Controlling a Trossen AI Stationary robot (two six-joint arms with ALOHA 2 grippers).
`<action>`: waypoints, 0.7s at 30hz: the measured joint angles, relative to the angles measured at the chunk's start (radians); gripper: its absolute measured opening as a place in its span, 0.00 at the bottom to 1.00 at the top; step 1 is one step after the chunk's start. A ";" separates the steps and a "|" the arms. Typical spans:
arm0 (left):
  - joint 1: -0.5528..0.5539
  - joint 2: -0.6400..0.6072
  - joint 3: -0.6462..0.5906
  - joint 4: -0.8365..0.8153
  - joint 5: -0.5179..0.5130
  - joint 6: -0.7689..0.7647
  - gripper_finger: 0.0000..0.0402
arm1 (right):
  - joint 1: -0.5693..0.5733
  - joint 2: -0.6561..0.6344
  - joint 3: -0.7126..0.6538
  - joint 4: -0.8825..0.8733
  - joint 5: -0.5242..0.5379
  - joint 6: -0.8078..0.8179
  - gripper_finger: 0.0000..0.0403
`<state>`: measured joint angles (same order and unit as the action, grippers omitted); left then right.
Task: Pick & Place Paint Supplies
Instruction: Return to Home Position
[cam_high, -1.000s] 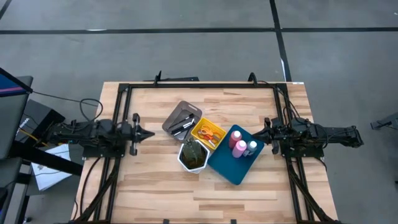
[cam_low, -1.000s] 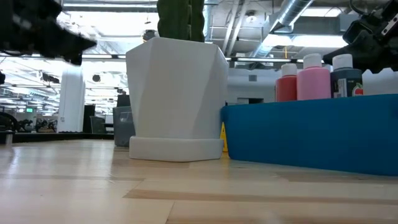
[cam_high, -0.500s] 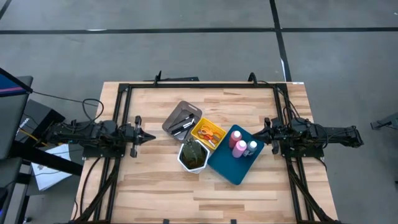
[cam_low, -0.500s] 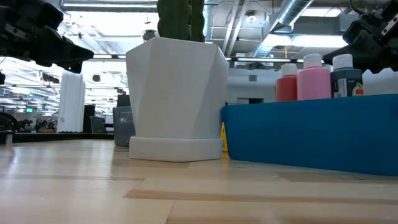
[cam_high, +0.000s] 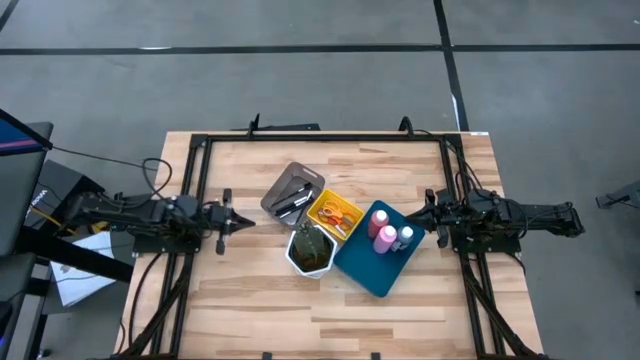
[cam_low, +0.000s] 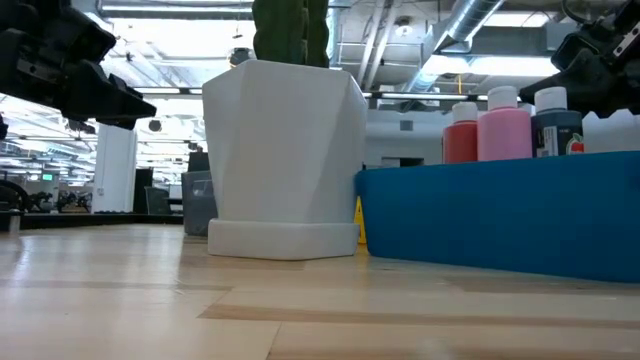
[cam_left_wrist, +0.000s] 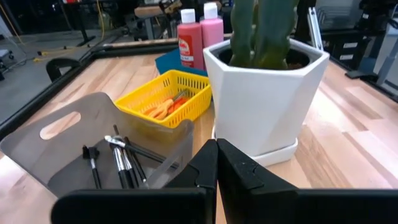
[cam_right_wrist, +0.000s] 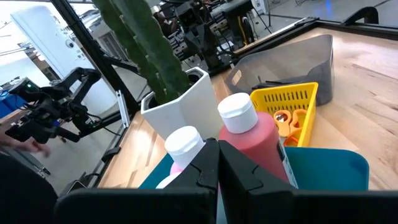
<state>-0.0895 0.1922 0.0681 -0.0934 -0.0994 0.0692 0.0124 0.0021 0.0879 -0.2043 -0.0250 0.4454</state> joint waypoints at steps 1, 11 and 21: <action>0.000 0.010 0.000 0.003 0.000 0.000 0.00 | 0.000 0.000 0.000 0.000 0.000 0.000 0.00; 0.000 0.081 0.000 0.005 0.000 0.000 0.00 | 0.000 0.000 0.000 0.000 0.000 0.000 0.00; 0.000 0.105 0.000 0.006 -0.001 0.000 0.00 | 0.000 0.000 0.000 0.000 0.000 0.000 0.00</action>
<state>-0.0895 0.2974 0.0685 -0.0871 -0.1001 0.0697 0.0126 0.0021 0.0879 -0.2043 -0.0250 0.4454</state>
